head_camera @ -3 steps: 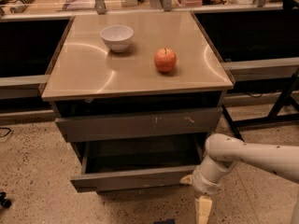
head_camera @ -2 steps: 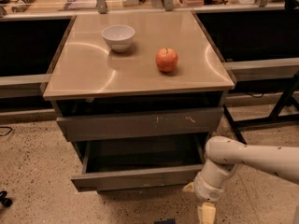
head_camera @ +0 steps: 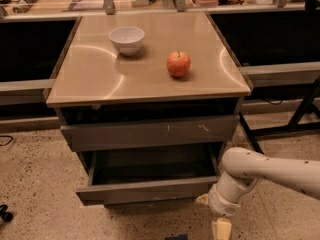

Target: Open middle drawer

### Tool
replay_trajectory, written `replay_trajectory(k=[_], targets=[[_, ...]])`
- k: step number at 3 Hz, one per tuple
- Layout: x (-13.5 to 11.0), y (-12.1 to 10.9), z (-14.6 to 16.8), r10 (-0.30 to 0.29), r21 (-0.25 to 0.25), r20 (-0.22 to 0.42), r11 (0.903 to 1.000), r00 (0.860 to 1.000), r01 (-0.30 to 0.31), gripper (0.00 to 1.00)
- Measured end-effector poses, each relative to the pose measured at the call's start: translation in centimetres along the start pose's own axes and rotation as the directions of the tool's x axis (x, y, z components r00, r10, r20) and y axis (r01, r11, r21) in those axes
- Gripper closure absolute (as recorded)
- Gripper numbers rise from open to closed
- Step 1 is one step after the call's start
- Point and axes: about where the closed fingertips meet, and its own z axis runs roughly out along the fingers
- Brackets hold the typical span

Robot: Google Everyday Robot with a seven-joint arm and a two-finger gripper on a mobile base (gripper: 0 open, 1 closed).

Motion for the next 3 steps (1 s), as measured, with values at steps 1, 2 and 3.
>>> replay_trajectory(k=[1,2,3], targets=[[-0.7,-0.1,-1.7,-0.085,0.146,-0.031,0.9853,0.996,0.089,0.00],[-1.1,-0.6,-5.5,-0.195,0.341,-0.101,0.9146,0.976,0.218,0.00],[-0.4,-1.9,-10.8,-0.221,0.482,-0.169,0.8314,0.961,0.276,0.00]])
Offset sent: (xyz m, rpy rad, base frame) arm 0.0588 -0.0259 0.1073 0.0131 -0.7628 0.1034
